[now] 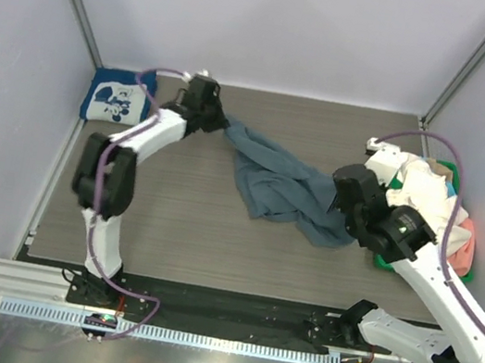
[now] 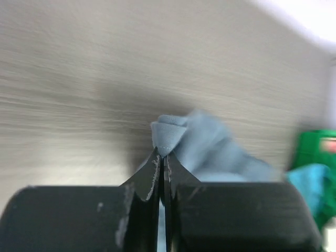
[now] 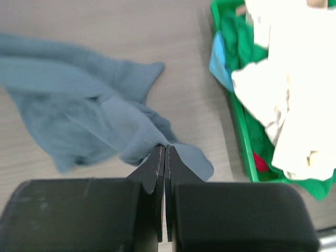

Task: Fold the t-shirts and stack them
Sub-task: Flatten the tshirt out

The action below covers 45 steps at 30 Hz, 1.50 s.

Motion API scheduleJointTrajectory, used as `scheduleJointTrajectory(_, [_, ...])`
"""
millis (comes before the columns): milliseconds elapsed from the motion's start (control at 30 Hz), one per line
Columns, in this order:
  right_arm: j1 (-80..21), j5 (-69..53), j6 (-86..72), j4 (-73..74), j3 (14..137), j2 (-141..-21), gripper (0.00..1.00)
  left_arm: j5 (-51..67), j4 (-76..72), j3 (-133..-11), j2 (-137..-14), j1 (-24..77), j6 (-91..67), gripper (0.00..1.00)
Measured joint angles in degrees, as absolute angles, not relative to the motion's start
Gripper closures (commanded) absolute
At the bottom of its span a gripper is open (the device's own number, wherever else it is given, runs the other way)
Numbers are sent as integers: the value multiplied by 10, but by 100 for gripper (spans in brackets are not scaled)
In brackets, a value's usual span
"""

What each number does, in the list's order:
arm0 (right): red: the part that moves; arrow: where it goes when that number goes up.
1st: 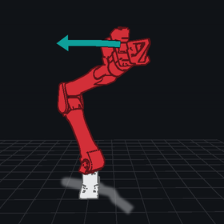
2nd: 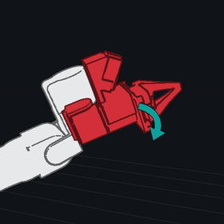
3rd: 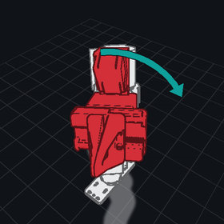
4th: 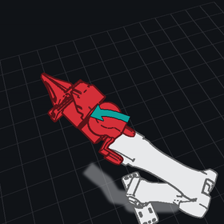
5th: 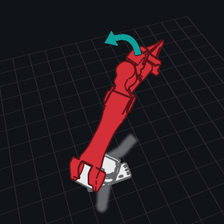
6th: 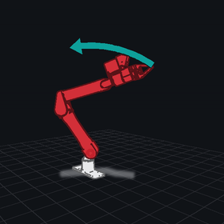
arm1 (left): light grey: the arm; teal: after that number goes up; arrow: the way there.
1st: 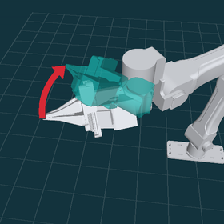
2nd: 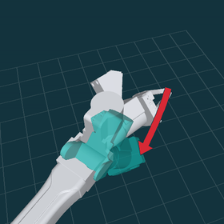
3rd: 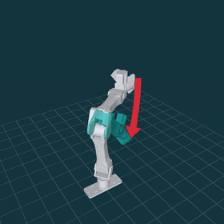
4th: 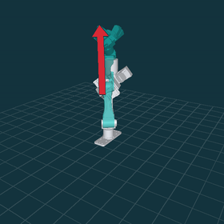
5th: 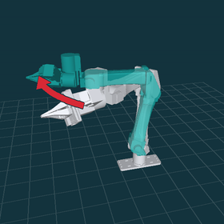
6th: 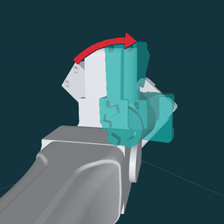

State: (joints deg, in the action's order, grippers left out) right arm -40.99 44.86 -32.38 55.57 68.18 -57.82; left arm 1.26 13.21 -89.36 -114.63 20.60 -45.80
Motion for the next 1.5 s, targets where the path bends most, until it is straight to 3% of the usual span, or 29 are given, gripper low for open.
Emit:
scheduleJointTrajectory(267, [-410, 418, -260, 532, 809, -496, 99, -30, 209, -769, -654, 196, -364, 100])
scheduleJointTrajectory(533, [-410, 273, -179, 492, 881, -373, 99, -50, 393, -872, -407, 201, -303, 100])
scheduleJointTrajectory(700, [-410, 247, -144, 475, 929, -340, 99, -61, 483, -994, -390, 201, -279, 100])
scheduleJointTrajectory(833, [-410, 275, -105, 462, 989, -377, 99, -81, 550, -1098, -449, 201, -265, 100])
scheduleJointTrajectory(1033, [-396, 403, -53, 421, 1074, -589, 99, -135, 606, -1158, -646, 192, -266, 85])
scheduleJointTrajectory(1067, [-363, 404, -48, 416, 1094, -654, 99, -137, 615, -1166, -699, 178, -267, 74])
scheduleJointTrajectory(1100, [-323, 392, -50, 417, 1114, -717, 85, -128, 622, -1175, -749, 158, -266, 54])
scheduleJointTrajectory(1133, [-284, 368, -57, 428, 1156, -795, 55, -112, 630, -1192, -819, 128, -266, 18])
scheduleJointTrajectory(1167, [-236, 343, -71, 436, 1222, -892, 22, -98, 644, -1223, -880, 104, -266, 10])
scheduleJointTrajectory(1200, [-208, 326, -80, 465, 1298, -978, 13, -86, 652, -1266, -954, 79, -271, 4])
scheduleJointTrajectory(1233, [-181, 308, -90, 495, 1397, -1091, 11, -75, 652, -1297, -1025, 61, -273, 0])
scheduleJointTrajectory(1300, [-156, 281, -111, 496, 1396, -1197, 0, -72, 654, -1298, -1122, 45, -270, 0])
scheduleJointTrajectory(1367, [-150, 268, -125, 509, 1259, -1201, 0, -69, 649, -1214, -1142, 44, -269, 0])
scheduleJointTrajectory(1500, [-180, 249, -156, 524, 1051, -1148, 0, -60, 624, -998, -1047, 62, -271, 0])
